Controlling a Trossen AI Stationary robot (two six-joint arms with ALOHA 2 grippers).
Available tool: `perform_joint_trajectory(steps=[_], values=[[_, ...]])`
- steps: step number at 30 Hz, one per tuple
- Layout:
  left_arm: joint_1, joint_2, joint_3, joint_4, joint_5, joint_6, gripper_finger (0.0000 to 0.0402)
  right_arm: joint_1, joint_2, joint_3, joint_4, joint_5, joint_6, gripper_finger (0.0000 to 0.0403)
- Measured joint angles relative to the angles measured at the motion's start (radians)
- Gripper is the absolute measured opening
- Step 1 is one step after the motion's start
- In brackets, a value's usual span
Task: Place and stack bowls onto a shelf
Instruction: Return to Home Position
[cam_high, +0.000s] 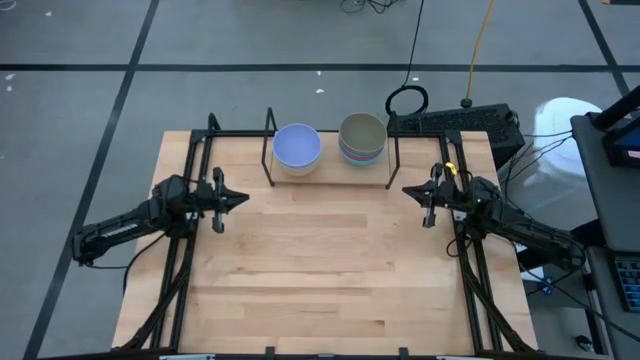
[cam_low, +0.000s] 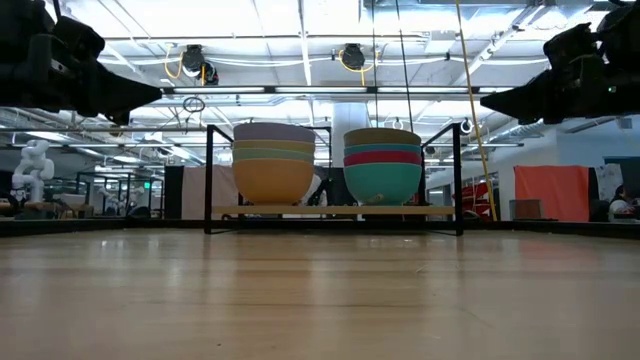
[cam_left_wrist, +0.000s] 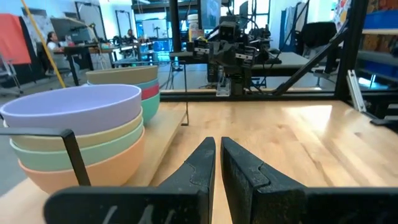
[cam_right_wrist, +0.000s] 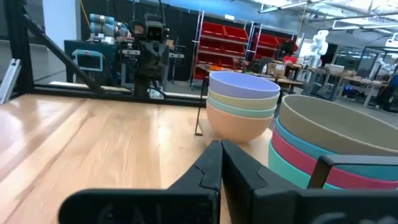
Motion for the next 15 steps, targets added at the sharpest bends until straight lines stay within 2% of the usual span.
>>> perform_joint_trajectory(steps=[15], values=[[0.0, 0.0, 0.0, 0.002, 0.0, 0.027, 0.0033, 0.0, 0.0, -0.001, -0.003, 0.001, 0.052, 0.0002]])
